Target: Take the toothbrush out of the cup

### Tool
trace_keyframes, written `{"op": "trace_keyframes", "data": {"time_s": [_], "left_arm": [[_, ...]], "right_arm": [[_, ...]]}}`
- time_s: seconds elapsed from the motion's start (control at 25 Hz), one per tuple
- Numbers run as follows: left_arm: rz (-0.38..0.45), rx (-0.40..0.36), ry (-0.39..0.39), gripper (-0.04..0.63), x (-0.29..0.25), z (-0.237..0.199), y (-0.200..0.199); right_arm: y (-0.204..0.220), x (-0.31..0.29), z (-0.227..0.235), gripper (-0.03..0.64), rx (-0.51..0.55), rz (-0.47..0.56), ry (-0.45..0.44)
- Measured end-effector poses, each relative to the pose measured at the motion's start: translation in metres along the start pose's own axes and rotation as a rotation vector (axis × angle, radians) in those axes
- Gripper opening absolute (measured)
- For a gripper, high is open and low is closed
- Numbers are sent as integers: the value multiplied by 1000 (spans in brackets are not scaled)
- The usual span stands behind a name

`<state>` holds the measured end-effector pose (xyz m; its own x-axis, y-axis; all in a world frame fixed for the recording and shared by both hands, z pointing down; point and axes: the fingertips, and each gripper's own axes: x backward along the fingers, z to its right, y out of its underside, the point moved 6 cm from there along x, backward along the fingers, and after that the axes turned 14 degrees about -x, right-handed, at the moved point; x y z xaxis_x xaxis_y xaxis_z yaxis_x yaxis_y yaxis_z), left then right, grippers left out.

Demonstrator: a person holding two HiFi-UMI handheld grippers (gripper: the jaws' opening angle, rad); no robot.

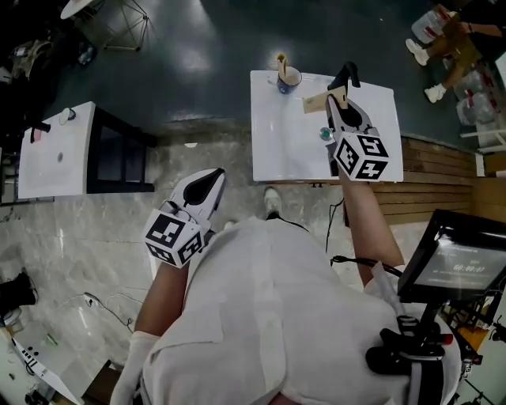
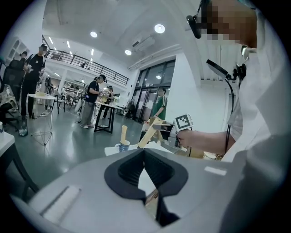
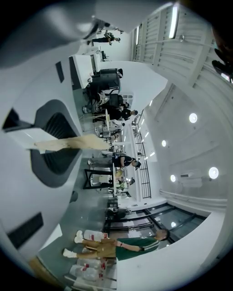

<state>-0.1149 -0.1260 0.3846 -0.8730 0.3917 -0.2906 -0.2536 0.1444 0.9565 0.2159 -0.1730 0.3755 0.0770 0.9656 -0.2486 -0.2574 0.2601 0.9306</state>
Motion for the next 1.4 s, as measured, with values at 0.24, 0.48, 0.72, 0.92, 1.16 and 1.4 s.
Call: {"op": "trace_keyframes", "data": {"time_s": [0.24, 0.48, 0.72, 0.92, 1.16, 1.4], "left_arm": [[8, -13, 32, 8, 8, 2, 1], [11, -25, 69, 8, 34, 5, 8], [12, -28, 98, 8, 37, 7, 11], [10, -27, 112, 8, 34, 5, 12], [12, -27, 124, 8, 47, 10, 18], [14, -38, 154, 8, 67, 19, 25]], "right_arm": [[15, 21, -19, 41, 32, -48, -2], [35, 48, -52, 41, 39, -68, 2], [44, 61, -65, 41, 42, -80, 3], [49, 64, -69, 41, 46, -98, 0], [59, 80, -86, 41, 55, -107, -7], [69, 105, -106, 41, 61, -109, 10]]}}
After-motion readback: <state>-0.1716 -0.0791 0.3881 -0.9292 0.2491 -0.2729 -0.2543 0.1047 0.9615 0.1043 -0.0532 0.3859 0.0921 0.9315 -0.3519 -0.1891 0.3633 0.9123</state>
